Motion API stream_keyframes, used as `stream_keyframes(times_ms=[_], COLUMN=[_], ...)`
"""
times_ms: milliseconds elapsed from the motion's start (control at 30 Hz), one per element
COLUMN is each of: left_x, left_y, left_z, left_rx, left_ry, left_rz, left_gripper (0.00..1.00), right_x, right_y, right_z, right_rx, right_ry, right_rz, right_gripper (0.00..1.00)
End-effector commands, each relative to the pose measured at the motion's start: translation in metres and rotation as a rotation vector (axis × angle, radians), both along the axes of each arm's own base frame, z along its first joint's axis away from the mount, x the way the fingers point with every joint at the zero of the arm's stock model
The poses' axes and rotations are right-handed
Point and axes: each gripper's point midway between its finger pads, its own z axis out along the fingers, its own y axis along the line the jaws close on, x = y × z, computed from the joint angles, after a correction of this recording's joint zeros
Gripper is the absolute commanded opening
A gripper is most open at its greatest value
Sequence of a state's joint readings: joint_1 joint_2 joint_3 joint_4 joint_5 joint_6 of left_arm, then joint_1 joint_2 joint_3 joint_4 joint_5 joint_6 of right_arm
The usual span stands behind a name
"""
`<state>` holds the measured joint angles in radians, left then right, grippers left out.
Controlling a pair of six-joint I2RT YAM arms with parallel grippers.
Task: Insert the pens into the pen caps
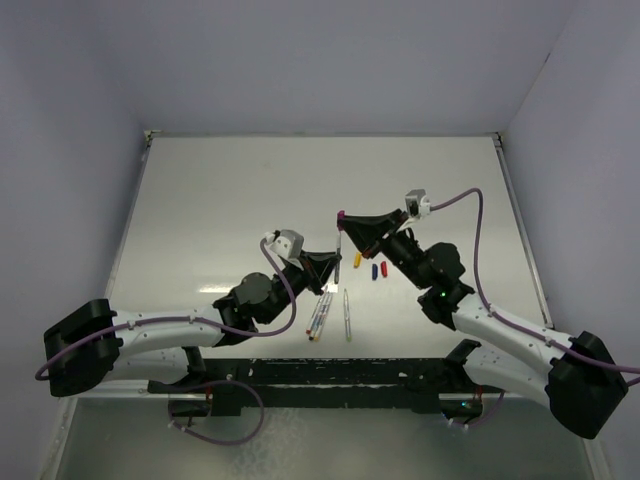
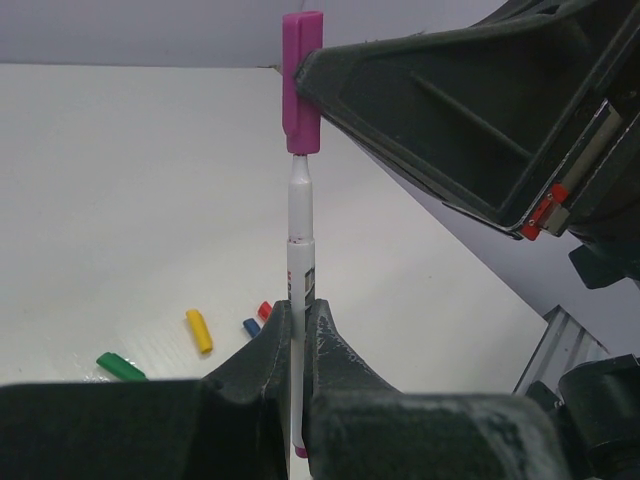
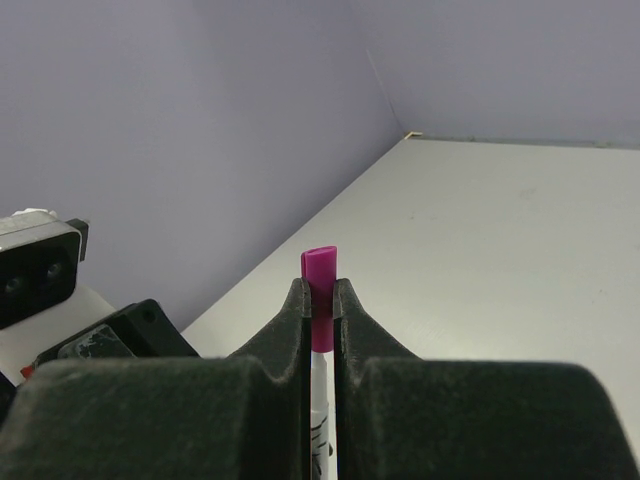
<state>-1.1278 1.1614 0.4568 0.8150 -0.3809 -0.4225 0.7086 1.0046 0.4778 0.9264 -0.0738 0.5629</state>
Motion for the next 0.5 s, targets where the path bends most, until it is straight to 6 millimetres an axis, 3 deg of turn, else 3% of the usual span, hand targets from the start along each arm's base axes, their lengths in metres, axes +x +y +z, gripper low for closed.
stream_keyframes(times_ms=[0, 467], left_x=[0.007, 0.01], left_y=[-0.001, -0.002], left_z=[0.033, 0.033], left_rx=[-0.073, -0.075], left_ry=[-0.052, -0.05], left_rz=[0.025, 0.032], left_gripper=[0.0, 0.0], right_x=[-0.01, -0.013], right_y=[0.0, 0.009], right_z=[0.015, 0.0], right_rx=[0.054, 0.053], right_ry=[-0.039, 0.013], right_rz=[0.036, 0.085], right_gripper=[0.0, 0.0])
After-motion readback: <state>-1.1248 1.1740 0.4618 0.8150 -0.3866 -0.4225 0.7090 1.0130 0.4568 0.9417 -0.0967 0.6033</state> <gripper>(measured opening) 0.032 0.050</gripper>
